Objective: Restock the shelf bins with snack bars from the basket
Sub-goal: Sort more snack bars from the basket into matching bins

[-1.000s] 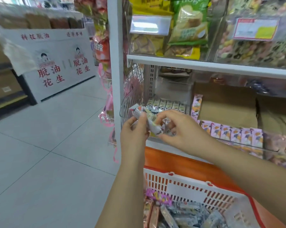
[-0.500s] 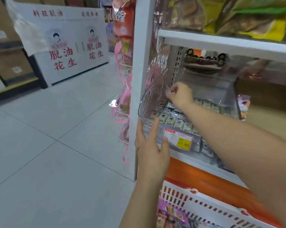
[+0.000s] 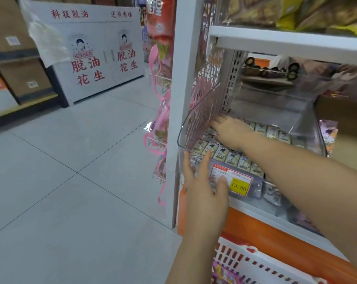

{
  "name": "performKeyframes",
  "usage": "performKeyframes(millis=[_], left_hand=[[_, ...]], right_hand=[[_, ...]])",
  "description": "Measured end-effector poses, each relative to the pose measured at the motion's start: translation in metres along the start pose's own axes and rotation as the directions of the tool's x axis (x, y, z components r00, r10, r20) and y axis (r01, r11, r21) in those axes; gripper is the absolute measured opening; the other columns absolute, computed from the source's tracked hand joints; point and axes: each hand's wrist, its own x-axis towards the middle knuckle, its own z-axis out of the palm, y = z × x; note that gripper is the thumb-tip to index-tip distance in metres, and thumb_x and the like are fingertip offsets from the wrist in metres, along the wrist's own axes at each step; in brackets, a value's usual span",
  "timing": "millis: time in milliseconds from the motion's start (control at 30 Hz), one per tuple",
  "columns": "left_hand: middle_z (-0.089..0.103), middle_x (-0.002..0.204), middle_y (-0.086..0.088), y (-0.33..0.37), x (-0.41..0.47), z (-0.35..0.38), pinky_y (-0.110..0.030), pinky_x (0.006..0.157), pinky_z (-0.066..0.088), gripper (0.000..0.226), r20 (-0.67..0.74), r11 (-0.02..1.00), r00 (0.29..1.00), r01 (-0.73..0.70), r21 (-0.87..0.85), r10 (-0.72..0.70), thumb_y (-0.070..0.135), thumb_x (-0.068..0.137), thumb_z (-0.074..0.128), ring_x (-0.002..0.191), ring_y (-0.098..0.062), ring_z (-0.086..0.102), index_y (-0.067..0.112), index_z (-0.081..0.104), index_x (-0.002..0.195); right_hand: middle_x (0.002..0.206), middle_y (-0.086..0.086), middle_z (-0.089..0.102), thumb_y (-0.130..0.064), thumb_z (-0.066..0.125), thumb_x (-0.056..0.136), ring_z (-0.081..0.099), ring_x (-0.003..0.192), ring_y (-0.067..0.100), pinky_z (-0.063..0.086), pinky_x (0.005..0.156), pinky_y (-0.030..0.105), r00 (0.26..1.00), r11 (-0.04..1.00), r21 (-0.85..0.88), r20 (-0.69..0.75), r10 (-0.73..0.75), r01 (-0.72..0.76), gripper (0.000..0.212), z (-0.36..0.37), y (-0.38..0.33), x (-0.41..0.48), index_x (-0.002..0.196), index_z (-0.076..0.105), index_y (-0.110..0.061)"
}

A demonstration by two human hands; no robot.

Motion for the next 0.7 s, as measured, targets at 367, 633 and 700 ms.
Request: performKeyframes(millis=[367,633,700], left_hand=[[-0.011,0.155,0.025,0.009,-0.009,-0.009,-0.026,0.109,0.028,0.060,0.037,0.996,0.999,0.028,0.084,-0.031,0.034,0.098,0.046,0.144,-0.004,0.009,0.049,0.012,0.145],[0.002,0.158,0.013,0.014,-0.025,-0.012,-0.028,0.110,0.030,0.059,0.107,0.992,0.993,0.041,0.117,-0.054,0.027,0.098,0.047,0.141,-0.014,0.025,0.039,0.018,0.148],[0.007,0.158,0.005,0.013,-0.032,-0.013,-0.013,0.100,0.025,0.056,0.129,0.985,0.991,0.020,0.172,-0.043,0.024,0.097,0.049,0.135,-0.015,0.034,0.032,0.027,0.147]], right_hand=[[0.161,0.004,0.001,-0.022,0.045,0.099,0.008,0.146,0.024,0.013,0.117,0.045,0.980,0.994,0.005,0.168,0.105,-0.107,0.070,-0.007,-0.001,-0.015,0.152,-0.001,-0.015],[0.146,0.008,0.043,-0.027,0.040,0.101,0.038,0.134,0.026,0.030,0.111,0.041,0.996,0.962,0.270,-0.067,0.057,-0.037,0.042,-0.050,-0.019,-0.099,0.140,0.044,-0.013],[0.125,0.008,0.061,-0.023,0.045,0.098,0.053,0.116,0.028,0.042,0.098,0.039,0.957,0.925,0.377,-0.284,0.063,0.051,0.032,-0.058,-0.031,-0.137,0.124,0.060,-0.012]])
